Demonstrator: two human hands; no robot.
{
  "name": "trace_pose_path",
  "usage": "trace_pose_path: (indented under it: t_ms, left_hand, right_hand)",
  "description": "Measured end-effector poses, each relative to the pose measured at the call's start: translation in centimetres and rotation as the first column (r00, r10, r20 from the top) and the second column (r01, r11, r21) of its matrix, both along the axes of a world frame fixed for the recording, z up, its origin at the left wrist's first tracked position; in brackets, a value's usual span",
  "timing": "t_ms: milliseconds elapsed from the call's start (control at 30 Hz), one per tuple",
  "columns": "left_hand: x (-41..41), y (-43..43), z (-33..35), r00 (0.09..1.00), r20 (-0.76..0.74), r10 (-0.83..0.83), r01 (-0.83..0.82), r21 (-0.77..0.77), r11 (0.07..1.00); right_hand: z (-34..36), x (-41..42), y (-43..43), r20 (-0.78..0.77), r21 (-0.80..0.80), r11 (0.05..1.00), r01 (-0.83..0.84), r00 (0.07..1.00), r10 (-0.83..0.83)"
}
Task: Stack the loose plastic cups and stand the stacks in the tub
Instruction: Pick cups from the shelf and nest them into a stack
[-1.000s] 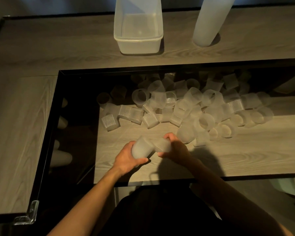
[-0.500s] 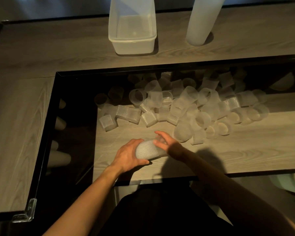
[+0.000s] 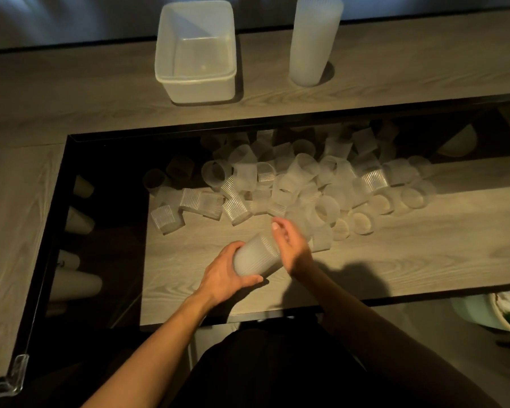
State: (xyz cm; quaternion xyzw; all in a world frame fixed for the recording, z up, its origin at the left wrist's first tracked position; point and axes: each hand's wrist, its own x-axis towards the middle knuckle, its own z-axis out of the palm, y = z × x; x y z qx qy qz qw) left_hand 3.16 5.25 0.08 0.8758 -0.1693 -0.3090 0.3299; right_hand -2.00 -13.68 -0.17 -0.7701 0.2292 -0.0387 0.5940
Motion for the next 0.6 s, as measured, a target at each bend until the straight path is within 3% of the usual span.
trace_pose_path:
  t_ms: [67, 100, 167, 233, 300, 367, 433, 500, 600]
  left_hand:
    - [-0.2, -0.4, -0.1, 0.999, -0.007, 0.041, -0.041, 0.017, 0.999]
    - [-0.3, -0.6, -0.1, 0.999, -0.005, 0.047, -0.047, 0.022, 0.999]
    - [-0.7, -1.0, -0.1, 0.999, -0.006, 0.034, -0.034, 0.024, 0.999]
    - [-1.1, -1.4, -0.3, 1.0, -0.003, 0.016, -0.015, 0.034, 0.999]
    - [-1.4, -1.7, -0.3, 1.0, 0.0, 0.013, -0.013, 0.039, 0.999]
    - [-1.5, -2.0, -0.1, 0.999, 0.006, 0.045, -0.045, 0.026, 0.999]
    - [-1.3, -2.2, 0.1, 0.997, 0.022, 0.08, -0.08, 0.009, 0.997]
    - [-0.9, -2.7, 0.5, 0.996, 0.032, 0.086, -0.086, -0.002, 0.996]
    - [-0.6, -4.1, 1.0, 0.996, 0.043, 0.076, -0.076, -0.006, 0.997]
  right_hand:
    - [0.2, 0.0, -2.0, 0.006, -0.257, 0.957, 0.137, 0.99, -0.141]
    - [0.0, -0.1, -3.0, -0.03, -0.429, 0.899, 0.09, 0.993, -0.114]
    - [-0.6, -0.2, -4.3, -0.248, -0.649, 0.734, -0.201, 0.968, 0.045]
    - [-1.1, -0.3, -5.2, -0.428, -0.687, 0.596, -0.415, 0.894, 0.13]
    - [-1.4, -0.4, -5.9, -0.401, -0.684, 0.615, -0.392, 0.907, 0.131]
    - [-1.2, -0.5, -6.6, -0.25, -0.571, 0.793, -0.211, 0.965, 0.077]
    - [-0.7, -0.5, -7.2, -0.139, -0.276, 0.958, -0.08, 0.989, 0.043]
    - [0.2, -0.6, -7.4, -0.118, 0.034, 0.999, -0.034, 0.992, 0.038]
    - [0.9, -0.8, -7.9, -0.097, 0.212, 0.972, -0.099, 0.988, 0.122]
